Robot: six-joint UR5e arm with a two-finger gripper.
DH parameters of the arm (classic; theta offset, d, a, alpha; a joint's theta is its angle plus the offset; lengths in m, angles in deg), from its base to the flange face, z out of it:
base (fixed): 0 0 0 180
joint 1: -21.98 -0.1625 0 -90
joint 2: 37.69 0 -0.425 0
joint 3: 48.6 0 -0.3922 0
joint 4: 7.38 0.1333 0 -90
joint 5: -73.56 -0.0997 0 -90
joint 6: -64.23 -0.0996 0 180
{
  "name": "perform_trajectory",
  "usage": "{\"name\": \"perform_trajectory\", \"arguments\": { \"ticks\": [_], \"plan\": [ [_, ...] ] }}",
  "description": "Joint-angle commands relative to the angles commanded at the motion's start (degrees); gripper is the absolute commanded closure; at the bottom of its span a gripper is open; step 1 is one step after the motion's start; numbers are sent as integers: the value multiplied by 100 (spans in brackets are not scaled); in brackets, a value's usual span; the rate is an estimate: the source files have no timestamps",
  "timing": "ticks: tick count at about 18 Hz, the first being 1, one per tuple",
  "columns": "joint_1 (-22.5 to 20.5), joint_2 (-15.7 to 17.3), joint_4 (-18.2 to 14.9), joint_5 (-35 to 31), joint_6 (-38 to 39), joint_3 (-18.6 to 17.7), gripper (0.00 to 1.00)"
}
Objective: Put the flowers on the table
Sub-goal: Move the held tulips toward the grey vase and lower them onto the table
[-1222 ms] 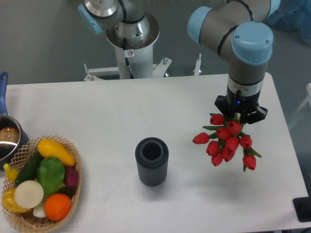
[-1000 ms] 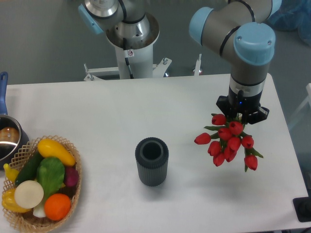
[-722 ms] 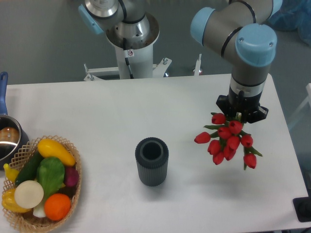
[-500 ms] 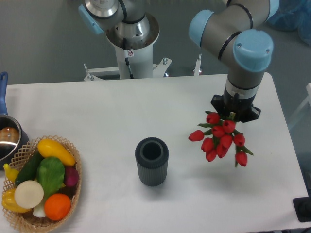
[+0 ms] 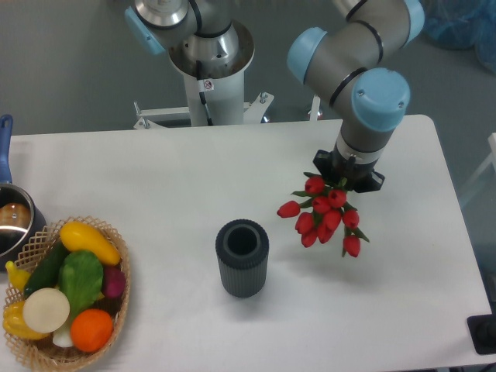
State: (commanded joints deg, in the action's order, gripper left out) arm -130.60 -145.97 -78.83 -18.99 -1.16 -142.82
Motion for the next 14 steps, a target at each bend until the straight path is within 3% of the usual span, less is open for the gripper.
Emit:
{"name": "perform_trajectory", "arguments": {
  "ticks": [2, 8, 14],
  "plan": [
    [88, -175, 192, 0, 9, 70, 63],
    [299, -563, 1089, -26, 9, -158, 54],
    [238, -545, 1108, -17, -44, -35, 43]
  ]
}}
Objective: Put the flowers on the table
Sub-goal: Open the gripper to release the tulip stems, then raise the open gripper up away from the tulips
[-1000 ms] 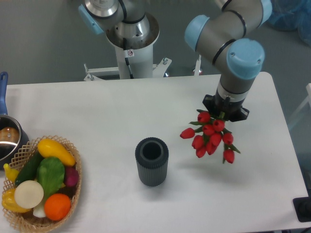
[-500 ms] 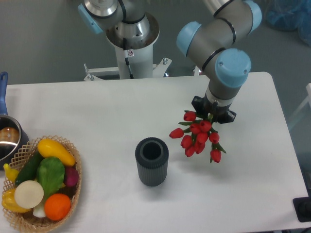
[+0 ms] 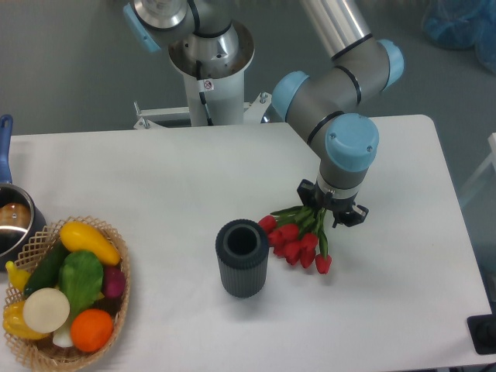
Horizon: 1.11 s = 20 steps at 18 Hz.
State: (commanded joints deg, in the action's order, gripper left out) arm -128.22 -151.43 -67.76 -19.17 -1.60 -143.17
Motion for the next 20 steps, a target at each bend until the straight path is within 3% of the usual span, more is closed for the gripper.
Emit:
{"name": "perform_trajectory", "arguments": {
  "ticks": [4, 5, 6, 7, 15, 17, 20],
  "plan": [
    [-176, 246, -53, 26, -18, 0, 40],
    [-202, 290, -44, 18, -26, 0, 31],
    [-255, 299, -18, 17, -18, 17, 5],
    [-238, 308, -9, -9, -9, 26, 0],
    [-685, 562, 246, 279, -18, 141, 0],
    [-905, 624, 229, 606, -271, 211, 0],
    [-967, 685, 202, 571, -746, 220, 0]
  ]
}}
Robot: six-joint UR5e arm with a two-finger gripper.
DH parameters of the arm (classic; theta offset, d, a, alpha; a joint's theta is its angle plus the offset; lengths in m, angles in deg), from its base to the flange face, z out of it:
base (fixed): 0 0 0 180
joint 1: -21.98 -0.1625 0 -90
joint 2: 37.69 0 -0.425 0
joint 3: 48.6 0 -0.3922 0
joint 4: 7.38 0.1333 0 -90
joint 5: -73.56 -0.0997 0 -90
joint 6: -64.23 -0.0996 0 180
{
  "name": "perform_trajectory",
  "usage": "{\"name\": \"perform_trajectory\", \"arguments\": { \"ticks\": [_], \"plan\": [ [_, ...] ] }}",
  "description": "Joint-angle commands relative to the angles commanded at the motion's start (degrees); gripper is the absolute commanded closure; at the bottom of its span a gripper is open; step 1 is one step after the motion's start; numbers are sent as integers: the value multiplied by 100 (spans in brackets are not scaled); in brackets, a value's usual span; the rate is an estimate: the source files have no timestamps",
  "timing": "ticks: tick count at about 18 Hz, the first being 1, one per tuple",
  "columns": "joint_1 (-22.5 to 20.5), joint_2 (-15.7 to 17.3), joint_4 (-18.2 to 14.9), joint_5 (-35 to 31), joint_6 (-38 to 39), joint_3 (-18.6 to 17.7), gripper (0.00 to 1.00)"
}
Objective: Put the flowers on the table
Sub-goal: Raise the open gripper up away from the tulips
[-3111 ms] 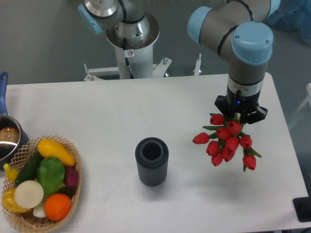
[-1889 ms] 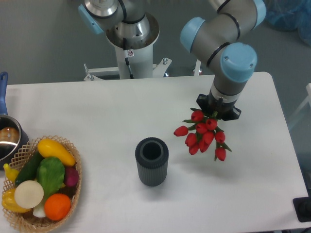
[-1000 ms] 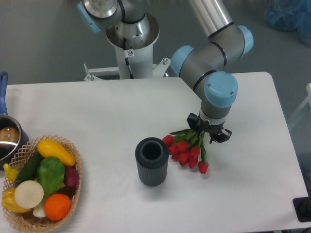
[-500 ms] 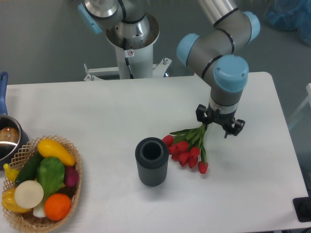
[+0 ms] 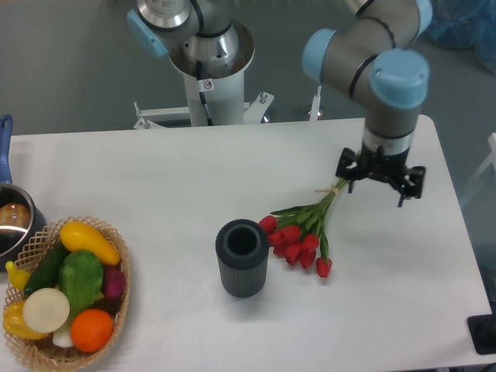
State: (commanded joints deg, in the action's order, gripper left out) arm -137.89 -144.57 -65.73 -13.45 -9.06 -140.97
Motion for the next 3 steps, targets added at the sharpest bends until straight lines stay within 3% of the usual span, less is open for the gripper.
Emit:
{"name": "perform_trajectory", "arguments": {
  "ticks": [3],
  "plan": [
    [-79, 36, -9, -18, -316, 0, 0]
  ]
}}
